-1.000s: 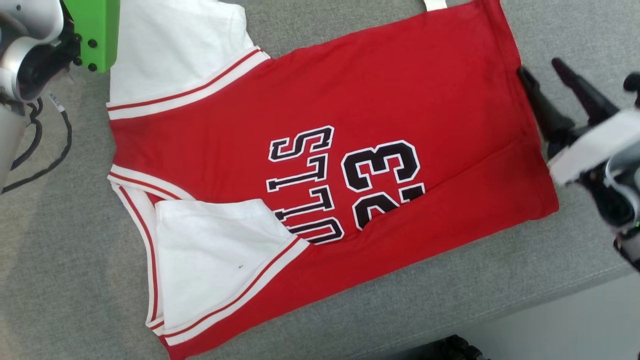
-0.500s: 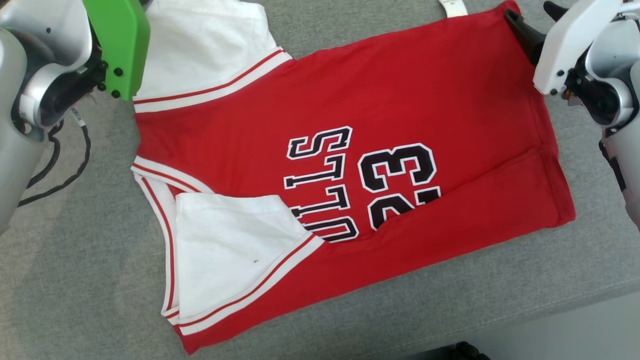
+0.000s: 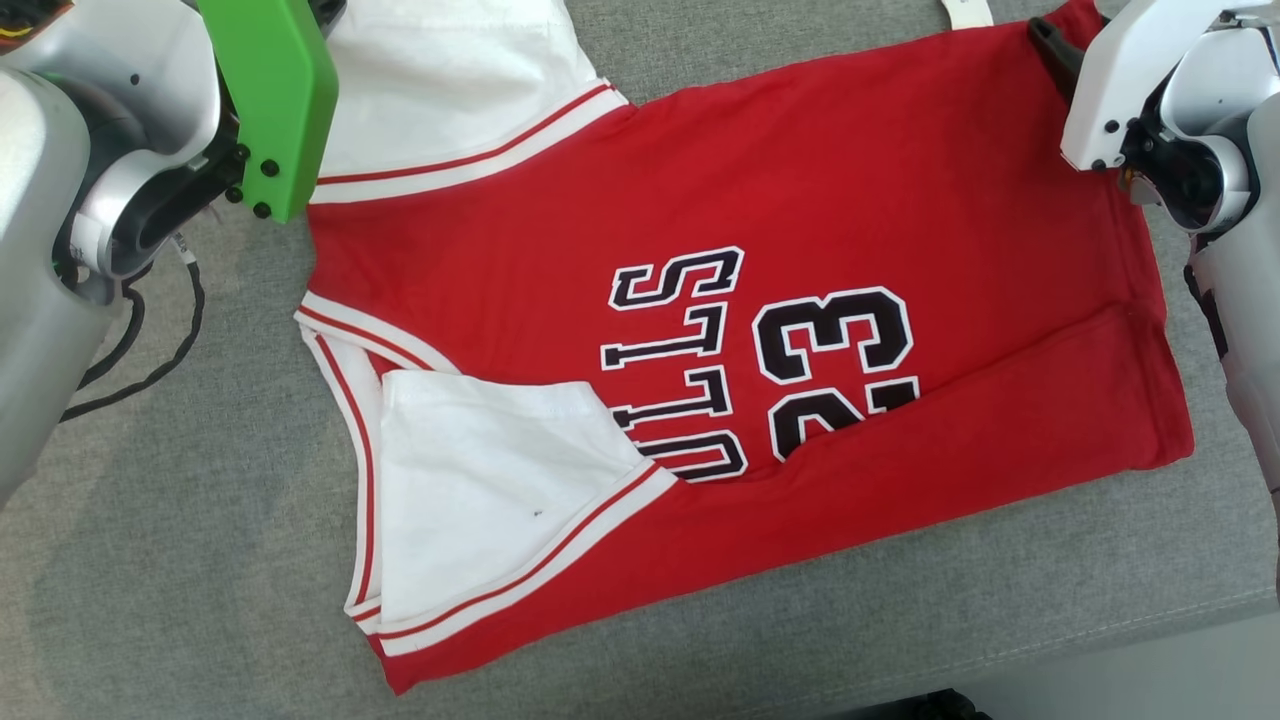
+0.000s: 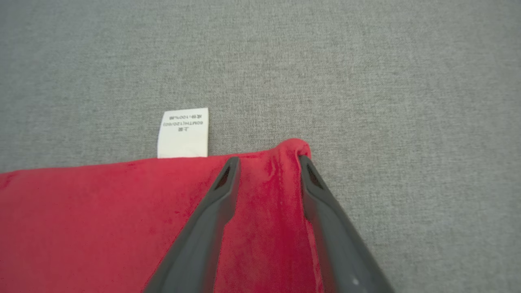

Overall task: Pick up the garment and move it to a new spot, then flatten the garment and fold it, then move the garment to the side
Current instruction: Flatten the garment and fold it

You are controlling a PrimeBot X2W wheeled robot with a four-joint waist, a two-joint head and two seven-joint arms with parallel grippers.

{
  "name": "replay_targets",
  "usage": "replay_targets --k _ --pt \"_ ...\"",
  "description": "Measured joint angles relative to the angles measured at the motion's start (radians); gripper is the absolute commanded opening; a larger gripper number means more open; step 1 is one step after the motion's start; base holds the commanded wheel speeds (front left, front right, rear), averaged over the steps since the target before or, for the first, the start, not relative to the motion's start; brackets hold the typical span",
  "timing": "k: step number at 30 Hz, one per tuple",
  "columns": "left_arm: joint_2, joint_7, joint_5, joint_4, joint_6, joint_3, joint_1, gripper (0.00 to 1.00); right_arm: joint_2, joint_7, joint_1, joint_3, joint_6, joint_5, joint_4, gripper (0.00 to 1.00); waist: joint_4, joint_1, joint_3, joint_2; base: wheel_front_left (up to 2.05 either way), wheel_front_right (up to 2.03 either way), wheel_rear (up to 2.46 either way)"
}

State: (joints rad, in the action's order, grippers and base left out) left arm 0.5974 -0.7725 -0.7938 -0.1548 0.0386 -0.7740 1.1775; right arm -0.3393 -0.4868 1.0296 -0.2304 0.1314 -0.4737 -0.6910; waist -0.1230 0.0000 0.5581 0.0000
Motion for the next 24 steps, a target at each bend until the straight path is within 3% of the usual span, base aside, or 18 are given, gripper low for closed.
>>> replay_targets --k 1,2,8,10,11,12,20,24 --pt "0.0 0.0 0.0 0.001 -0.002 -0.001 -0.001 0.0 0.0 0.0 0.001 0.002 0.0 0.002 -0.003 0.58 0.0 0.0 0.001 0.0 0.0 0.0 0.0" --pt "0.0 0.0 0.0 0.001 -0.003 -0.002 -0.002 0.0 0.0 0.002 0.002 0.004 0.0 0.003 -0.004 0.48 0.001 0.0 0.001 0.0 0.0 0.0 0.0" --pt "0.0 -0.001 0.0 0.006 -0.003 -0.007 -0.004 0.0 0.0 0.015 0.02 0.016 0.0 0.013 -0.006 0.38 0.002 0.0 0.007 0.0 0.0 0.0 0.0" --pt "0.0 -0.001 0.0 0.006 -0.003 -0.008 -0.004 0.0 0.0 0.018 0.023 0.018 0.0 0.018 -0.006 0.26 0.004 0.0 0.009 0.0 0.0 0.0 0.0" --pt "0.0 -0.002 0.0 0.007 -0.003 -0.009 -0.004 0.0 0.0 0.018 0.023 0.019 0.0 0.02 -0.007 0.11 0.005 0.0 0.009 0.0 0.0 0.0 0.0" --pt "0.0 -0.002 0.0 0.007 -0.003 -0.009 -0.004 0.0 -0.001 0.019 0.023 0.02 0.0 0.02 -0.008 0.02 0.006 0.0 0.01 0.0 0.0 0.0 0.0" --pt "0.001 0.035 0.0 0.011 0.001 0.0 -0.004 0.0 -0.006 0.065 0.027 0.036 0.0 0.023 0.003 0.0 0.016 0.0 0.01 0.0 0.0 0.0 0.0" --pt "0.008 0.084 -0.018 0.028 0.005 0.028 -0.018 0.0 -0.021 0.089 0.014 0.057 0.0 -0.055 0.045 0.0 0.023 0.0 -0.003 0.0 0.0 0.0 0.0"
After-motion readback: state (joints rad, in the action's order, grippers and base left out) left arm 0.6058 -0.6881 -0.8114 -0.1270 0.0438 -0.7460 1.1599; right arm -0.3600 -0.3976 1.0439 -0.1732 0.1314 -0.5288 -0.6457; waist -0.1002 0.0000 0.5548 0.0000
